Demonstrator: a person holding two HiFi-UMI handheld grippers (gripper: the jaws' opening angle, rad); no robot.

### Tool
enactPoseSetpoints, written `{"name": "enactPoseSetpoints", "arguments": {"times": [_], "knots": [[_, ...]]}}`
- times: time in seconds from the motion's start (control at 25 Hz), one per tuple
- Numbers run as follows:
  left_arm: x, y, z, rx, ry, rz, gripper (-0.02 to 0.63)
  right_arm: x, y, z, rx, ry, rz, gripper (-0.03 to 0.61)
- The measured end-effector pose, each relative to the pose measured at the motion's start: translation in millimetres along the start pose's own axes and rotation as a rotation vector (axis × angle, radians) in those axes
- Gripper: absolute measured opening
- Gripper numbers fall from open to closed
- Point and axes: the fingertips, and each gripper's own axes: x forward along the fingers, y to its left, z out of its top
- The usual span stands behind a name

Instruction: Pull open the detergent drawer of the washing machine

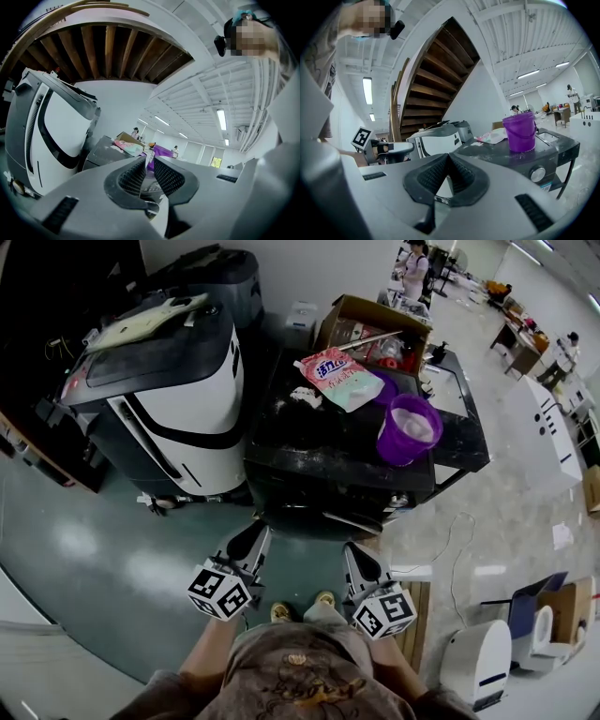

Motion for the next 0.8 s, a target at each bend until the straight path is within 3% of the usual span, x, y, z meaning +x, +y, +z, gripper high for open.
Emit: {"name": "enactPoseSetpoints", "arguments": {"times": [0.08, 0.48, 0.8], "knots": [[2, 1, -1, -0.027, -0.001, 0.001, 0.096, 1, -2, -1, 0.003, 0.007, 0.004, 0.002], [29, 22, -11, -0.176, -0.037, -0.043, 0.243, 12, -16, -6, 0.011, 0.044, 0.016, 0.002], [58, 66, -36, -0.354, -0.082, -0.065, 0.348, 22, -35, -7, 0.008, 0.078, 0.002, 0.002]]}}
